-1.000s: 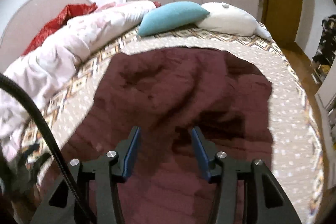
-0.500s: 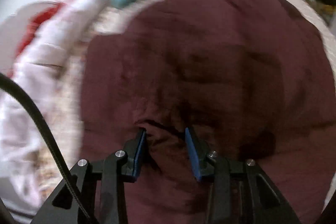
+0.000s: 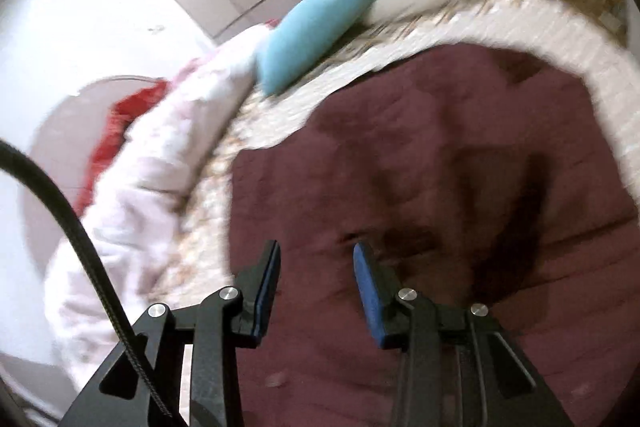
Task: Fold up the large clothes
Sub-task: 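Grasp the folded hood edge with the right tool and smooth it flat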
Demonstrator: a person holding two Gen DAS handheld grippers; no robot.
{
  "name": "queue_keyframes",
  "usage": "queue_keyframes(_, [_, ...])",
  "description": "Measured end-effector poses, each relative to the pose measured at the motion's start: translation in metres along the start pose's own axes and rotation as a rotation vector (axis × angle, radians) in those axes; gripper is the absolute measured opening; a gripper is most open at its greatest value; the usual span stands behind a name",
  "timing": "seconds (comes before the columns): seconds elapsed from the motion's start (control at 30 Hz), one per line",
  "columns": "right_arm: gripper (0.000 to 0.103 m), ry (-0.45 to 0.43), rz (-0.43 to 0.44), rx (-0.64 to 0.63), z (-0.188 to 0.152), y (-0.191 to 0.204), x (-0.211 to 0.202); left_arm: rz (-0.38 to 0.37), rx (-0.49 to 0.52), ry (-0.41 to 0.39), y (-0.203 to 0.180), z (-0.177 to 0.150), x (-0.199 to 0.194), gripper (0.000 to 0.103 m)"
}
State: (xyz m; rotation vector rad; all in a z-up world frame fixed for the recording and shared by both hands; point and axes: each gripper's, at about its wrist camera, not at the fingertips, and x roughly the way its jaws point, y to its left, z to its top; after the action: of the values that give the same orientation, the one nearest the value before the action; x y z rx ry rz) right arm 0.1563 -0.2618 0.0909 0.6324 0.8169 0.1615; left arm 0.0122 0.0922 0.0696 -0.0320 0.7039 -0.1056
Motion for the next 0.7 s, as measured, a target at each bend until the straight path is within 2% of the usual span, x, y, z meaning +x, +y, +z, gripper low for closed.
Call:
queue_keyframes(0.07, [0.041,0.061,0.066,0.065,-0.004,-0.012,0.018,0.002,0.006,0.004,-0.001,-0.001,0.001,0.1])
queue_keyframes(0.1, [0.041,0.082,0.065,0.09,-0.004,-0.022,0.023,0.004,0.009,0.007,-0.001,-0.002,0.001,0.1])
queue_keyframes(0.17, [0.041,0.111,-0.026,0.139,-0.009,-0.047,0.04,0.008,0.011,0.014,0.0,-0.004,0.002,0.1])
queue_keyframes(0.2, [0.036,0.111,-0.068,0.161,-0.01,-0.062,0.044,0.009,0.01,0.016,0.0,-0.004,0.003,0.1])
queue_keyframes(0.23, [0.031,0.111,-0.067,0.178,-0.011,-0.073,0.047,0.01,0.009,0.018,0.001,-0.005,0.003,0.1])
queue_keyframes(0.27, [0.022,0.113,-0.053,0.189,-0.011,-0.08,0.047,0.012,0.005,0.017,0.002,-0.005,0.002,0.1])
queue_keyframes(0.3, [0.02,0.115,-0.049,0.196,-0.011,-0.085,0.043,0.014,0.0,0.014,0.003,-0.005,0.002,0.1])
queue_keyframes(0.4, [0.024,0.114,-0.05,0.187,-0.008,-0.083,0.024,0.014,-0.016,0.009,0.005,-0.004,-0.001,0.1])
queue_keyframes(0.57, [0.041,0.086,-0.042,0.031,-0.024,-0.05,-0.001,0.008,-0.026,0.005,0.004,-0.004,-0.003,0.1])
queue_keyframes(0.7, [0.042,0.142,-0.104,0.013,-0.042,-0.06,0.014,0.008,-0.02,0.015,0.001,-0.005,-0.006,0.1])
